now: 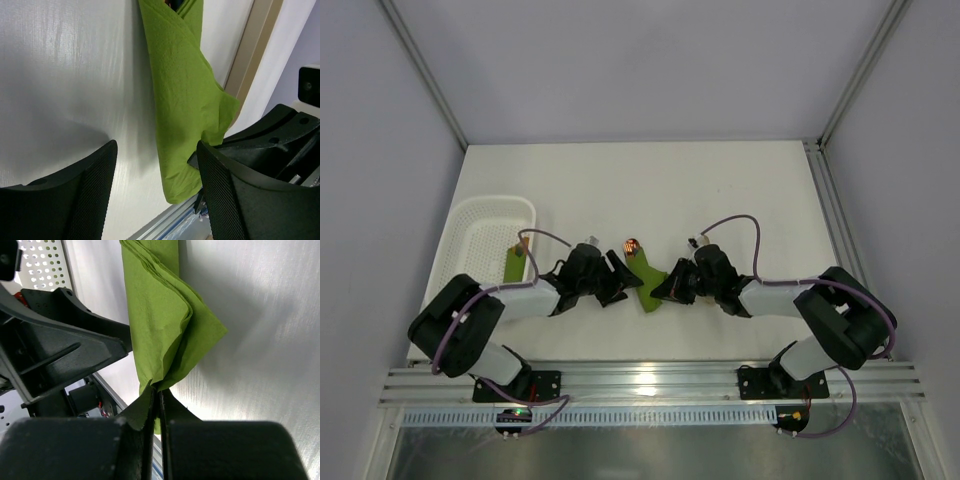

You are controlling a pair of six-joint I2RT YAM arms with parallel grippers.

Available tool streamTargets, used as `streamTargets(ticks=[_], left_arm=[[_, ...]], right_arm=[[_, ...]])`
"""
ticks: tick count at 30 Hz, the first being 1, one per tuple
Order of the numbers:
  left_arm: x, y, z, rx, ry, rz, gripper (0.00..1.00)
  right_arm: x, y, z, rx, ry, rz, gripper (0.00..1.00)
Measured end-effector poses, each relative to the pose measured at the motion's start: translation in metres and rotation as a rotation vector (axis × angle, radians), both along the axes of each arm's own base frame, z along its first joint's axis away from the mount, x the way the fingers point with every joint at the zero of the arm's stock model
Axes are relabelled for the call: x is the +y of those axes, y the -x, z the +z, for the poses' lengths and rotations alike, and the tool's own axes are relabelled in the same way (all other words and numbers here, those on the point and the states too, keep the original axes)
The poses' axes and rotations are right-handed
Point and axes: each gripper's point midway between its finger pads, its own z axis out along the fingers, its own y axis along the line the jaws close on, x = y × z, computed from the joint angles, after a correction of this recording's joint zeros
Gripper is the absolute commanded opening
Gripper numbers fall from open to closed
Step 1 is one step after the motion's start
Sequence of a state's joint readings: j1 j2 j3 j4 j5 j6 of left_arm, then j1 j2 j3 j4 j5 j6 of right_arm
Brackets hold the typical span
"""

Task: Place the utensils on the paper napkin and roll it up

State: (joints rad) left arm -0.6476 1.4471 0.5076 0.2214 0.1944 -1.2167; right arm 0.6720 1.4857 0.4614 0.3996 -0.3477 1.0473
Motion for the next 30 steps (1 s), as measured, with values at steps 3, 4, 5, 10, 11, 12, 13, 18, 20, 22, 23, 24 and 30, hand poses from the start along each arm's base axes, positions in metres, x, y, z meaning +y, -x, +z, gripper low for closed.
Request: streamTargets(ticks=[3,4,5,10,11,12,13,18,20,22,23,24,30], left_arm=[[-0.002,-0.002,-0.006,0.024,0.02,0.023,0.67],[-0.004,-0.003,-0.005,0.024,0.031,0.033,0.68],[-0.005,-0.005,-0.004,0.024,0.042,0.043,0.69],[-0.01,-0.012,-0.005,0.033,0.102,0.079,0.69],[-0.013,-0.015,-0.004,0.037,0.123,0.086,0.69],[-0.014,-0.017,-0.004,0.042,0.14,0.093,0.69],[-0.016,-0.02,-0.005,0.045,0.16,0.101,0.69],[-0.02,-0.027,-0.004,0.055,0.261,0.15,0.68],[-0.02,-0.028,-0.005,0.059,0.279,0.164,0.68],[-0.02,-0.029,-0.005,0.061,0.291,0.173,0.67],[-0.019,-0.03,-0.005,0.062,0.296,0.179,0.66],[-0.019,-0.031,-0.005,0.062,0.302,0.184,0.66],[-0.021,-0.044,-0.007,0.046,0.337,0.195,0.62]], right_arm=[[0.001,0.0,0.001,0.001,-0.007,0.0,0.03],[0.001,0.0,0.002,-0.001,-0.01,-0.001,0.04],[0.001,-0.001,0.002,-0.002,-0.012,-0.001,0.03],[0.003,-0.001,0.005,-0.004,-0.023,0.0,0.03],[0.003,-0.001,0.005,-0.005,-0.025,0.0,0.04],[0.003,-0.001,0.005,-0.006,-0.027,0.001,0.03],[0.003,-0.001,0.005,-0.007,-0.029,0.001,0.04],[0.004,-0.001,0.006,-0.005,-0.034,-0.002,0.04],[0.004,-0.001,0.007,-0.006,-0.035,-0.002,0.03],[0.004,-0.002,0.007,-0.007,-0.037,-0.002,0.03],[0.004,-0.002,0.007,-0.008,-0.037,-0.002,0.03],[0.004,-0.002,0.007,-0.008,-0.037,-0.002,0.04],[0.004,-0.002,0.007,-0.007,-0.037,-0.003,0.03]])
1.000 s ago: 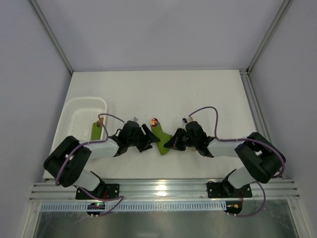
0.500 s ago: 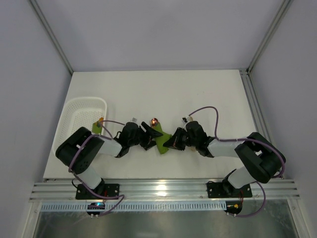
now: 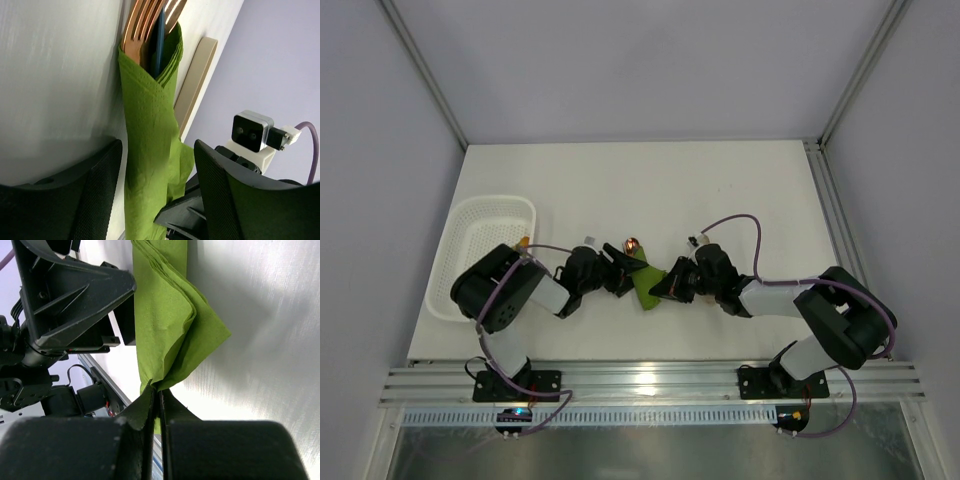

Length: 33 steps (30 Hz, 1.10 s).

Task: Place the utensils on the paper napkin and roll it up

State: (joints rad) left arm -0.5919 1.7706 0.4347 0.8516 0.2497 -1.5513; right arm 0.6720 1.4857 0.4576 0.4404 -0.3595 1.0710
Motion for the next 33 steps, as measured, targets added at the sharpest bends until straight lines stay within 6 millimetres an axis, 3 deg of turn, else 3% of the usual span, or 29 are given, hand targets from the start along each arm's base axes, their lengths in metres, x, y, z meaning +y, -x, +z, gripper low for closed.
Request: streamTargets(ticks=[7,22,33], left_arm=[[-0.003,-0.012,-0.002,-0.028,0.041,0.003,0.57],[-0.008,-0.019,-0.006,-0.141,0.08,-0.028,0.49],[-0.006,-0.017,-0.014,-0.14,0.044,-0.034,0.29]], right_arm=[[0.0,0.0,0.0,0.0,0.0,0.0,0.04],[0.0,0.0,0.0,0.0,-0.002,0.003,0.04],[0.0,0.001,0.0,-0.003,0.002,0.007,0.04]])
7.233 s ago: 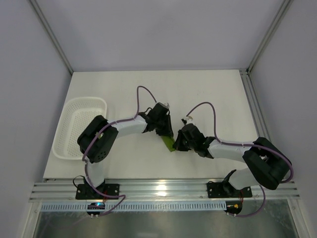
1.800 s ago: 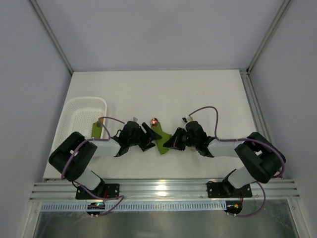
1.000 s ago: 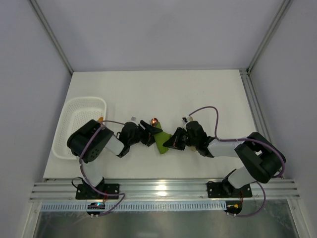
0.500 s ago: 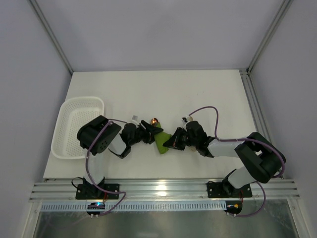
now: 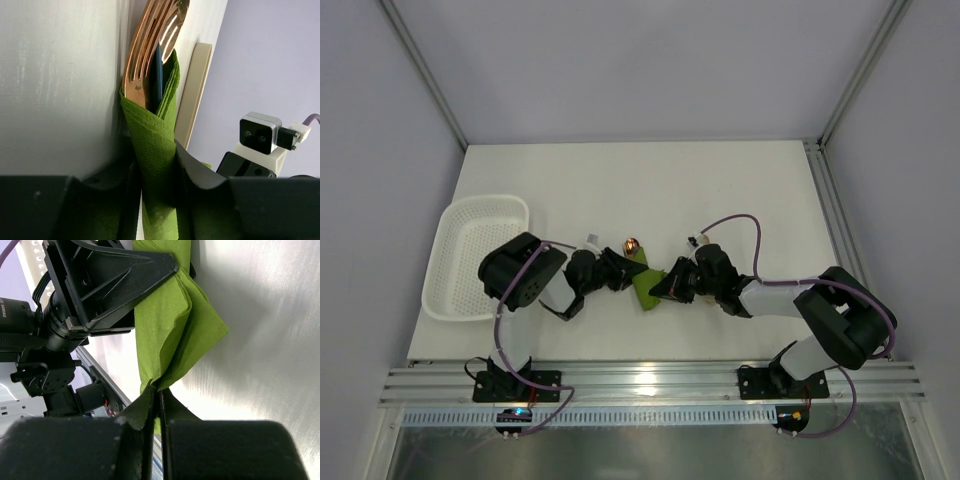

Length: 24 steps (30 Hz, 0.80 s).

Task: Place the utensils on the paper napkin and roll it up

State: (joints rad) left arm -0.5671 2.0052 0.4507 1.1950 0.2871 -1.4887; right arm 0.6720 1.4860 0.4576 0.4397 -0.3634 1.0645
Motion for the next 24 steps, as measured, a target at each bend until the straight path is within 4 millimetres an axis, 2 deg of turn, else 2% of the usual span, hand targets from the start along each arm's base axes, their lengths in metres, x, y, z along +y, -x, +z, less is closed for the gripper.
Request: streamTargets(ticks=[5,10,12,16,20,24], left_arm=[[-0.001,-0.002,-0.002,-0.007,-0.03,-0.011,0.22],[-0.004,-0.007,-0.004,-0.021,-0.07,-0.03,0.17],[-0.006,-0.01,-0.003,-0.025,-0.094,-0.039,0.15],[-0.008,-0.018,-0.002,-0.041,-0.142,-0.055,0.06],[-0.004,-0.02,-0.002,-0.048,-0.19,-0.059,0.0],[-0.005,-0.022,-0.001,-0.059,-0.224,-0.078,0.0]], right_arm=[[-0.001,0.001,-0.005,-0.001,0.02,0.017,0.05],[-0.002,-0.001,-0.01,-0.017,0.056,0.036,0.18],[-0.003,-0.001,-0.011,-0.025,0.072,0.044,0.26],[-0.008,0.0,-0.017,-0.03,0.117,0.057,0.38],[-0.015,0.001,-0.023,-0.037,0.174,0.061,0.45],[-0.024,0.0,-0.019,-0.071,0.22,0.05,0.47]])
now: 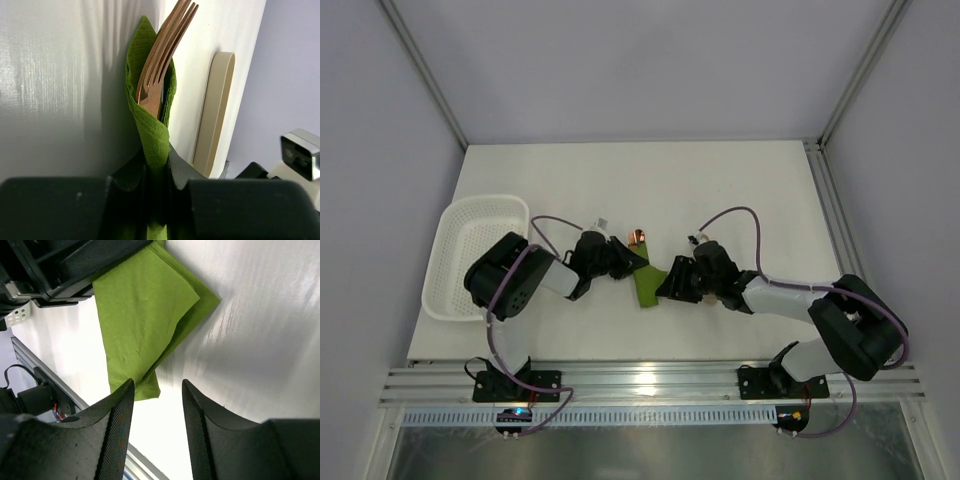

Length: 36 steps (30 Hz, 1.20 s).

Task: Place the utensils on the paper napkin and roll it up

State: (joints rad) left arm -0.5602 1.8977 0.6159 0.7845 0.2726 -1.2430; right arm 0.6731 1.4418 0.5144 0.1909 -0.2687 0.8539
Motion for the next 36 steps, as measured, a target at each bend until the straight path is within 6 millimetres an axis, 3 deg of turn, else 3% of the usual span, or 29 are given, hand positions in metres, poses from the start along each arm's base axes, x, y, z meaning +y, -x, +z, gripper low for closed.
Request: streamTargets(ticks=[8,12,18,23,28,36], left_arm=[[0.002,0.004,0.004,-0.036,-0.05,-0.044,0.0],[0.006,0.007,0.024,-0.095,-0.069,-0.068,0.0],[0.008,0.014,0.061,-0.203,-0.056,-0.089,0.0],[0.009,0.033,0.067,-0.224,-0.057,-0.12,0.0],[0.012,0.063,0.076,-0.234,-0.059,-0.151,0.0],[0.013,0.093,0.122,-0.332,0.004,-0.181,0.0]], right_arm=[[-0.011,-0.004,0.03,-0.113,0.049,0.015,0.48],[-0.01,0.001,0.056,-0.19,0.053,0.041,0.48],[0.016,0.017,0.094,-0.294,0.066,0.141,0.47],[0.049,0.027,0.121,-0.367,0.088,0.206,0.47],[0.053,0.034,0.11,-0.367,0.156,0.213,0.47],[0.052,0.041,0.1,-0.372,0.212,0.215,0.49]])
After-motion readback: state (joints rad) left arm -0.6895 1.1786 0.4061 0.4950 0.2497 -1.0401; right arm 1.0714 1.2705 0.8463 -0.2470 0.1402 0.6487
